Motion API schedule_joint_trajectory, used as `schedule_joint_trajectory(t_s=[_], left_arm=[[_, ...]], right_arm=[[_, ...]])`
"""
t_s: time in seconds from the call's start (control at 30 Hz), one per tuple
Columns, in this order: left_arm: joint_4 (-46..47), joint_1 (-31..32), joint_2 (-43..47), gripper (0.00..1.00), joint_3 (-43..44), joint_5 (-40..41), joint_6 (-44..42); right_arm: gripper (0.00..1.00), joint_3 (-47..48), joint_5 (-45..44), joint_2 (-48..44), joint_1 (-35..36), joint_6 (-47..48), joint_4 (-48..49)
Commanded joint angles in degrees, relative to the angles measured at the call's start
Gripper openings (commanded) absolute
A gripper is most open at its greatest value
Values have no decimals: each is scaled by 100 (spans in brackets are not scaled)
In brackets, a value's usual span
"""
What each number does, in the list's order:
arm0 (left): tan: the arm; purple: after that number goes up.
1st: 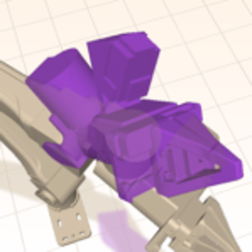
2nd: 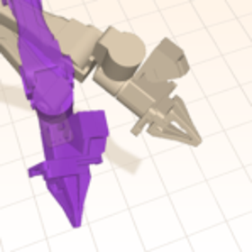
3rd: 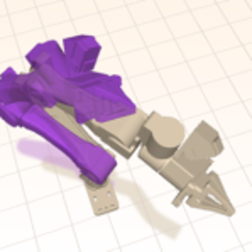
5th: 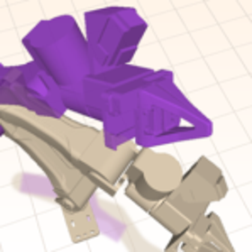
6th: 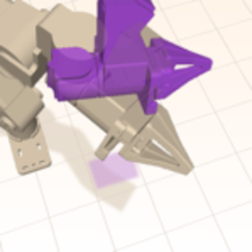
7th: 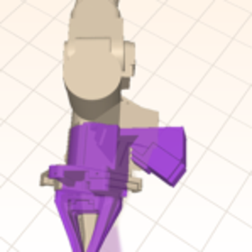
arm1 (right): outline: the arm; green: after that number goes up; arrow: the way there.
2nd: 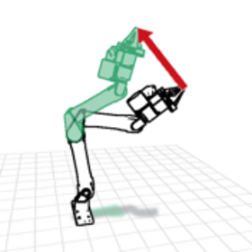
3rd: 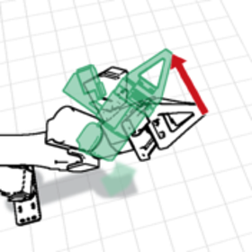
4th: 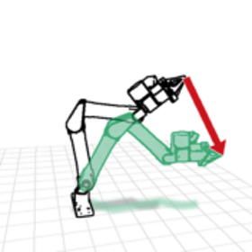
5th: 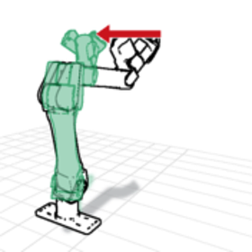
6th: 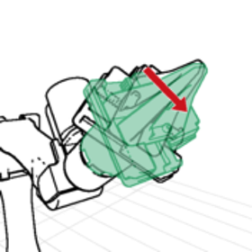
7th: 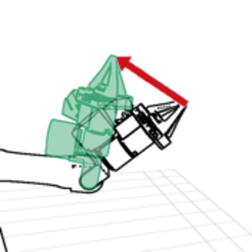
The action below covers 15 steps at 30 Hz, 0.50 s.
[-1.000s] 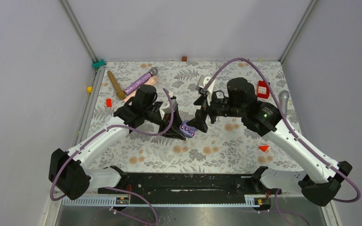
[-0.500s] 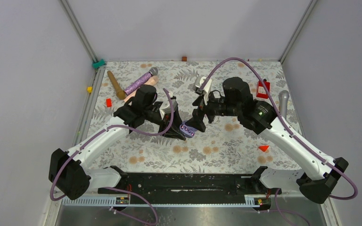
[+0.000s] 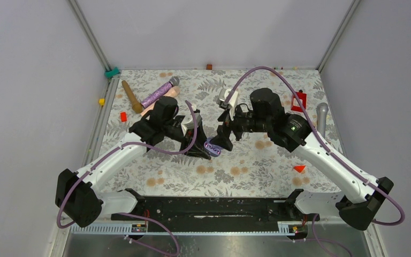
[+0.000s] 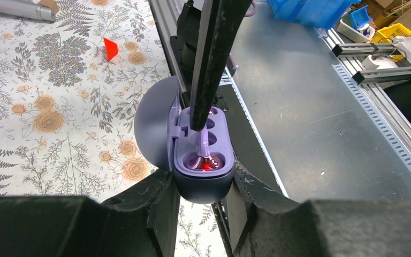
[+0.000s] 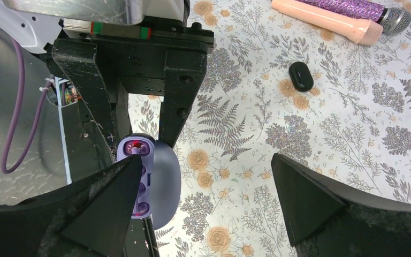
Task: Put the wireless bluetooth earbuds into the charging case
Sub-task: Place the earbud in the charging case, then close the charging case.
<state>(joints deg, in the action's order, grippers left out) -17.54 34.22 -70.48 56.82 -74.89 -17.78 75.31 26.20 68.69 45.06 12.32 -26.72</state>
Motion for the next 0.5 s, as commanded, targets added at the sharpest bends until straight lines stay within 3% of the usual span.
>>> schedule_joint_trajectory(t_s=[0.0,0.27,0.47], left_arm=[[76,10,131,0,75,-127,-59],[78,12,121,0,62,-130,-81],[82,8,100,0,74,-131,-68]], right_arm=[[99,57,42,-39,73,122,-4],[99,333,-425,-447,-135,-44,-30],[99,10,-681,-552,-489,-229,325]])
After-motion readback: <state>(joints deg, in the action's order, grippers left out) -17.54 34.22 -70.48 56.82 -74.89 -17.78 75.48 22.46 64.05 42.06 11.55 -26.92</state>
